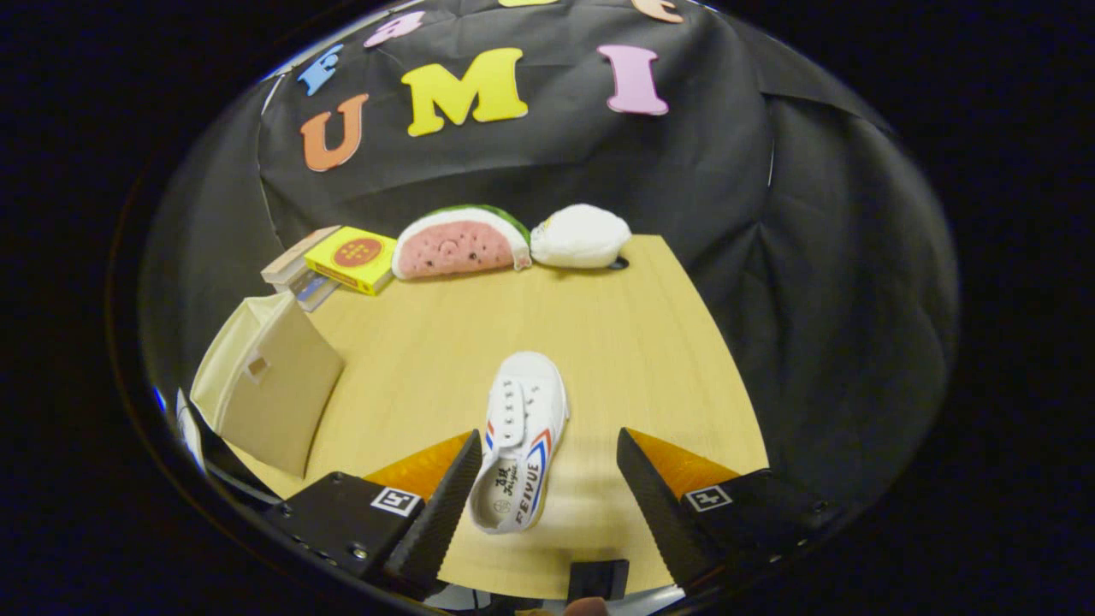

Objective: Open the storage box then place both shoes into the box .Put the left shoe in first, then the right shoe, with the right side of both shoes facing outward in a uniform manner.

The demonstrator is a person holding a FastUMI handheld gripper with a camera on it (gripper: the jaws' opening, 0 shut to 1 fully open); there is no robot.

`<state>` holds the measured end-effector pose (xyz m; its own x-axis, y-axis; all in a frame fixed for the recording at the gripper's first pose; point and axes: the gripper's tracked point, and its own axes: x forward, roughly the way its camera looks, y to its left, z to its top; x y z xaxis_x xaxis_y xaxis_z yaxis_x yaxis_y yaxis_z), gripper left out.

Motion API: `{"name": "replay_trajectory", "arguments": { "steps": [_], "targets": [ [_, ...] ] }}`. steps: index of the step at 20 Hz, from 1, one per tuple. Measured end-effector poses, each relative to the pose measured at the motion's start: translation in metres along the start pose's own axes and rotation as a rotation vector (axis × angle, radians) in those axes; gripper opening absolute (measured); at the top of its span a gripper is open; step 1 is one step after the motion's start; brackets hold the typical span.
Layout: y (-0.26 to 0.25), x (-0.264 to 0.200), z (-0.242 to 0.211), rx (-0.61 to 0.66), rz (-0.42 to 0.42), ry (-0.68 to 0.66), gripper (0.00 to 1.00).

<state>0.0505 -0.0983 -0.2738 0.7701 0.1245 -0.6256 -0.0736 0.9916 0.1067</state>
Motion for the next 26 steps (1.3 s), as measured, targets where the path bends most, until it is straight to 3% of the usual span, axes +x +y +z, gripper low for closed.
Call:
{"name": "replay_trajectory", "arguments": {
  "steps": [7, 11, 13, 15, 17, 18, 20, 22, 26],
  "targets": [
    [0.006, 0.060, -0.030, 0.055, 0.071, 0.162, 0.95],
    [0.001, 0.086, -0.035, 0.060, 0.059, 0.244, 0.95],
    [0.007, 0.090, -0.042, 0.082, 0.089, 0.286, 0.65],
    [0.018, 0.091, -0.041, 0.108, 0.135, 0.321, 0.59],
    [0.018, 0.090, -0.040, 0.119, 0.128, 0.340, 0.35],
    [0.016, 0.092, -0.040, 0.132, 0.121, 0.341, 0.35],
    [0.014, 0.085, -0.035, 0.159, 0.118, 0.356, 0.15],
    [0.011, 0.082, -0.031, 0.216, 0.125, 0.357, 0.01],
    [0.024, 0.077, -0.032, 0.283, 0.145, 0.341, 0.01]
  ]
}}
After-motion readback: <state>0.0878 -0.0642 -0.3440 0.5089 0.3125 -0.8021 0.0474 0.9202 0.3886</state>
